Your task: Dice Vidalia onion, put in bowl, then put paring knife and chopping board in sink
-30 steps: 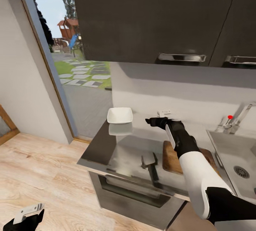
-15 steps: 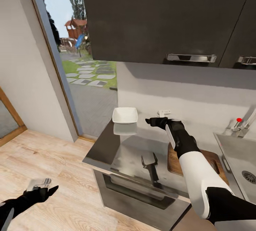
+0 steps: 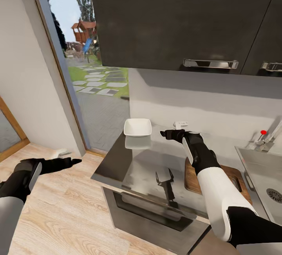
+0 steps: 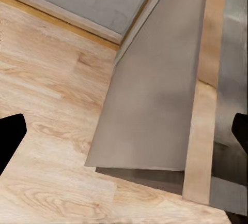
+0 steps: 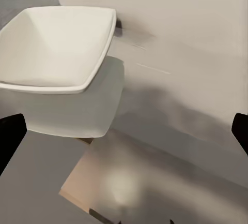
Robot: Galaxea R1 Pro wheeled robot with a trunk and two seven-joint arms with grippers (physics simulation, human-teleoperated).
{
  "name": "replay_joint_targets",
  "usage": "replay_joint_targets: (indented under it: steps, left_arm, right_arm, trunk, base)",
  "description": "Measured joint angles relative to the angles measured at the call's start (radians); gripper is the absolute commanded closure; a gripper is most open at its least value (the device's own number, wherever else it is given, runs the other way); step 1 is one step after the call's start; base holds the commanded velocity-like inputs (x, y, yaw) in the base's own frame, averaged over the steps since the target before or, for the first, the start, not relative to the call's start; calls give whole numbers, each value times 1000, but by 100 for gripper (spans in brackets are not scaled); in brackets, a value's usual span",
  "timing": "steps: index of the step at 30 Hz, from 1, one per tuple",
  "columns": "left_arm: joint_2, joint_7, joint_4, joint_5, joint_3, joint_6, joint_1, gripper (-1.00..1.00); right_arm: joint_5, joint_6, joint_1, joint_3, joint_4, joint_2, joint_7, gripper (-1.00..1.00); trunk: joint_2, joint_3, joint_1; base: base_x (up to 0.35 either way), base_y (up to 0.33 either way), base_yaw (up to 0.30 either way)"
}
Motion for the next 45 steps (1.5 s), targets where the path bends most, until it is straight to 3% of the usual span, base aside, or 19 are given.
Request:
replay_joint_targets:
  steps: [2,3,6,9,13,24,33,38,45]
  left_arm:
    - [-1,25,50,-5,-57,1,-48,-100]
    - [-3,102,124,-8,-103,2,-120,-100]
    - [-6,180,207,-10,-121,7,-213,-100]
    - [-9,216,267,-11,-127,15,-288,-100]
    - [-12,233,281,-12,-131,12,-352,-100]
    - [-24,232,240,-12,-133,3,-364,-100]
    - [-35,212,215,-12,-133,-78,-363,-100]
    - [-65,212,216,-11,-145,-129,-362,-100]
    - [-88,213,216,-12,-186,-140,-361,-100]
  right_arm:
    - [0,0,0,0,0,0,0,-100]
    - [0,0,0,0,0,0,-1,-100]
    - [1,0,0,0,0,0,-2,-100]
    - [1,0,0,0,0,0,-2,-100]
    - [1,0,0,0,0,0,-2,-100]
    - [1,0,0,-2,-1,0,-3,-100]
    - [1,0,0,-2,-1,0,-3,-100]
    - [1,0,0,-1,0,0,-2,-100]
    - [1,0,0,-1,0,0,-2,-100]
  trunk:
    - [0,0,0]
    - [0,0,0]
    - [0,0,0]
    - [0,0,0]
    - [0,0,0]
    - [0,0,0]
    - [0,0,0]
    - [0,0,0]
    - [0,0,0]
  base:
    - [0,0,0]
    - [0,0,0]
    - [0,0,0]
    - [0,0,-2]
    - [0,0,-147]
    - [0,0,-278]
    - [0,0,-299]
    - [0,0,-240]
    - [0,0,-147]
